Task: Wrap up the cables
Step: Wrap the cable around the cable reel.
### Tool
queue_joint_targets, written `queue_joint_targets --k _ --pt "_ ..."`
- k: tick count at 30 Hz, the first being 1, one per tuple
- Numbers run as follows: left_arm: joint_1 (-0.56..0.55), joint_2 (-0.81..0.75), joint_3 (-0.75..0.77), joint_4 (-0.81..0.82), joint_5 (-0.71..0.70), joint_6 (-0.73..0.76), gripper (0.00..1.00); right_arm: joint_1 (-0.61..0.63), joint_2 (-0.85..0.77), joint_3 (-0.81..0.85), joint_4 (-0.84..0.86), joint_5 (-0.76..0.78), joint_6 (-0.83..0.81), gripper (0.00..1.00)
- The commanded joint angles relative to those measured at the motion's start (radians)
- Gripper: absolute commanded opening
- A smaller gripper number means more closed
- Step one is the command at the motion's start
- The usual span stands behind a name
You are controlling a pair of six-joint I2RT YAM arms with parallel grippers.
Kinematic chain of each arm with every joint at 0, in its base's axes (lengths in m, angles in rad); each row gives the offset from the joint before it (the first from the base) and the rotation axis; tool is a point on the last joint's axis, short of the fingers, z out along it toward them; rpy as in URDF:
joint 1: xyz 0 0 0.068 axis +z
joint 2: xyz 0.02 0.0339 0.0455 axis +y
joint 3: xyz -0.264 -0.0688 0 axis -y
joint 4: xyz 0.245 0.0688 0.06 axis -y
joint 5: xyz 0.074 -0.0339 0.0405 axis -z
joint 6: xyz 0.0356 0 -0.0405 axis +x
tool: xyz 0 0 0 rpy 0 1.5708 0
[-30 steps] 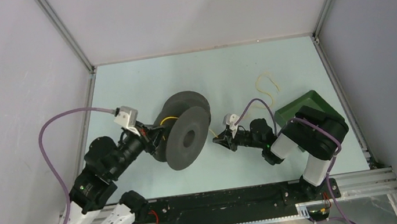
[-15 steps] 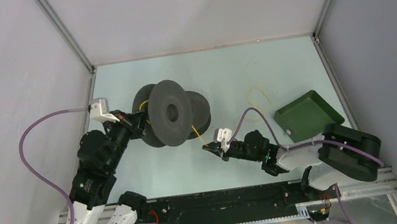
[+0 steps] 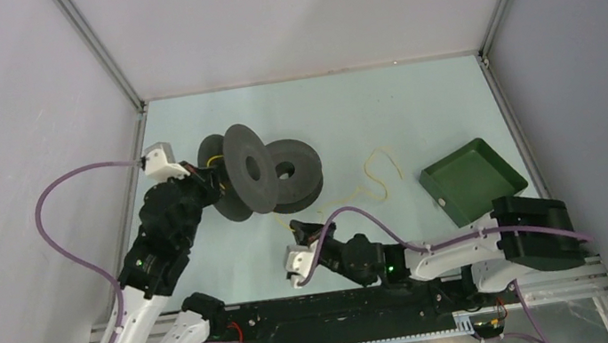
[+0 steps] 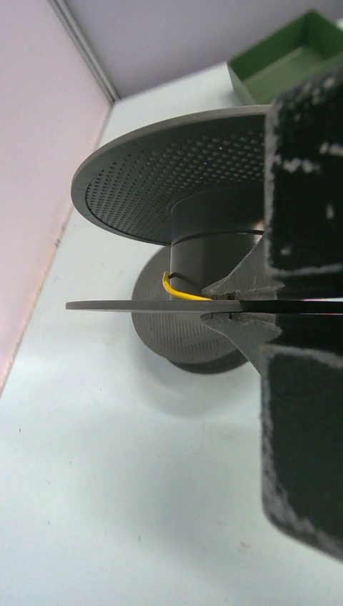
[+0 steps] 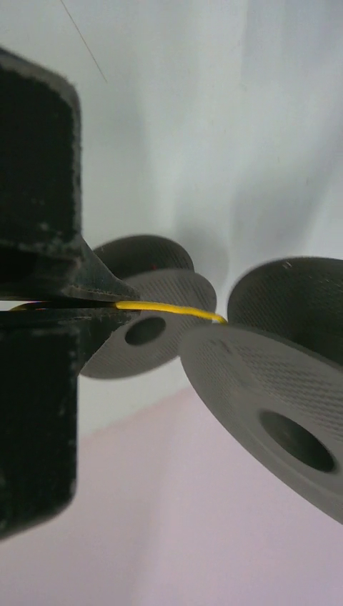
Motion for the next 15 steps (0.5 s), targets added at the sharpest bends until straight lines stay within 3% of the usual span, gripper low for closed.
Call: queue_joint_targets --k 1,6,15 --pt "-0.056 0.012 0.034 0.054 -0.143 0.087 0.0 0.03 0.072 0.116 0.052 0.128 -0.258 0.0" --pt "-0.148 0.032 0.059 -0.015 -0.263 0.131 0.0 0.041 0.162 0.204 0.152 0.136 -0.429 0.0" --pt "-0.159 0.038 0.039 -0.122 -0.13 0.183 0.0 0.004 0.191 0.275 0.269 0.094 -0.57 0.04"
